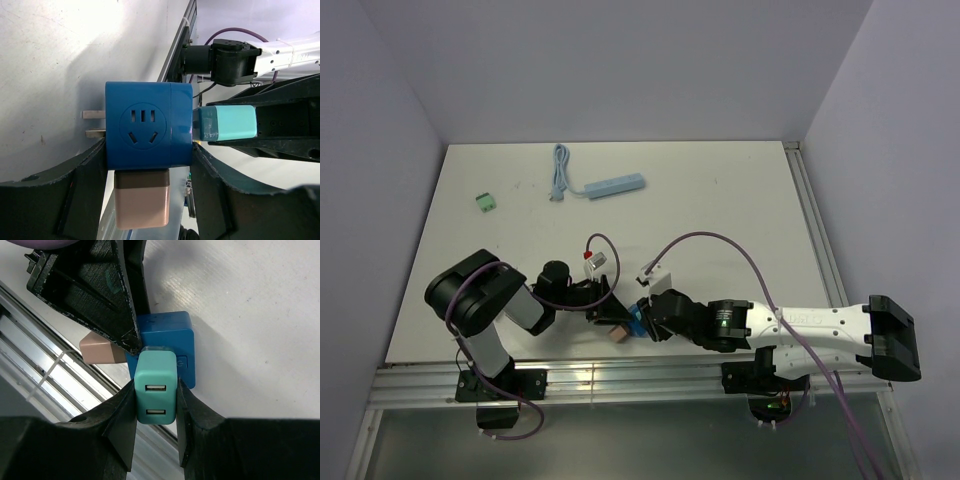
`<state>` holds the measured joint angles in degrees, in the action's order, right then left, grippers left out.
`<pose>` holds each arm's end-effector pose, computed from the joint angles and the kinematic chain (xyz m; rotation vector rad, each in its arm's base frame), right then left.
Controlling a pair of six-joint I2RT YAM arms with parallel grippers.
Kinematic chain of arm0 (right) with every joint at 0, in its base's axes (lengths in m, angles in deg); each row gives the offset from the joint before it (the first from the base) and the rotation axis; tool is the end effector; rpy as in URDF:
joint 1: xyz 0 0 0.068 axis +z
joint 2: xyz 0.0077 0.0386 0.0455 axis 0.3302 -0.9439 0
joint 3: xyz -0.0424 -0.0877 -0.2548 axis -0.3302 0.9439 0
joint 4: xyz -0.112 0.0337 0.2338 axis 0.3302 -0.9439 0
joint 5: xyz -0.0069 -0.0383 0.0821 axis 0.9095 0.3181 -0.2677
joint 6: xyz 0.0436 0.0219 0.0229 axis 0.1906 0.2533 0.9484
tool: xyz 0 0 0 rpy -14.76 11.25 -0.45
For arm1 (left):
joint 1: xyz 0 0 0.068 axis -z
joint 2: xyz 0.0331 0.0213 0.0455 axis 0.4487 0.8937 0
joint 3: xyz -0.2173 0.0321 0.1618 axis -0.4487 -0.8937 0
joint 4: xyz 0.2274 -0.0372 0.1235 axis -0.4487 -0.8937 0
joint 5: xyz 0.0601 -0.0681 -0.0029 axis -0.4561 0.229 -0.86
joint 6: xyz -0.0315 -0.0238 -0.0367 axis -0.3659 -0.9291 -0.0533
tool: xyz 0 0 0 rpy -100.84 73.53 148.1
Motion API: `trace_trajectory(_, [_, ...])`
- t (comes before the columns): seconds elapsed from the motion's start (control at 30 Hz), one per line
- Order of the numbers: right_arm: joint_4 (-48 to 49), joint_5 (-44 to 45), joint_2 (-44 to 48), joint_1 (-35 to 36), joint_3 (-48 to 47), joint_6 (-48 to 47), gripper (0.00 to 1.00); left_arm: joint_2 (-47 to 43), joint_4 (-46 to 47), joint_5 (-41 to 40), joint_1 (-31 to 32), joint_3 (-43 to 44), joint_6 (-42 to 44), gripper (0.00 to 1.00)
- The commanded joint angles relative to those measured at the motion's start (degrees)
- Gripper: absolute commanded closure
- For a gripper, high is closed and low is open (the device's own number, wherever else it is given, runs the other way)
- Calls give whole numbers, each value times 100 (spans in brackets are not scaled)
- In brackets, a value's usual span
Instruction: Insert the plug
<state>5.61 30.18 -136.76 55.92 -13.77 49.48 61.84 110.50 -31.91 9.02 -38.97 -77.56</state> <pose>0.0684 0.2115 0.2253 -0.7303 2.2100 0.5529 0.1735 -0.1592 0.1003 0.1986 2.3617 -1.8871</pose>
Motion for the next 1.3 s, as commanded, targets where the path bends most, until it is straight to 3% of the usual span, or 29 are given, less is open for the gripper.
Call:
trace_trajectory(0.0, [411,-166,-181,30,122,-240,100,100,-115,29,53,-13,-70,100])
trace_trajectory(0.33, [437,-201,-524,12,-1,-416,100,-58,-907,2,0,197,299,100])
trace_trajectory(0.53, [946,-351,-787,4,367,-311,100,-14,-846,-6,-35,154,290,100])
trace_trajectory(0.9, [1168,-614,-2130,4,184,252,100,21,-688,-6,-44,127,229,100])
trace_trajectory(1.07, [912,-229,-1730,4,-124,235,100,-75,-723,-6,-35,127,220,100])
trace_trajectory(1.1, [921,-141,-1371,4,-115,243,90,-128,-775,-15,-44,145,281,100])
trace_trajectory(1.17, [930,18,-1009,-14,-141,191,82,-286,-1012,-76,-35,154,369,99])
trace_trajectory(1.27, [790,220,-280,-84,-238,155,35,-497,-1380,-173,-35,224,554,100])
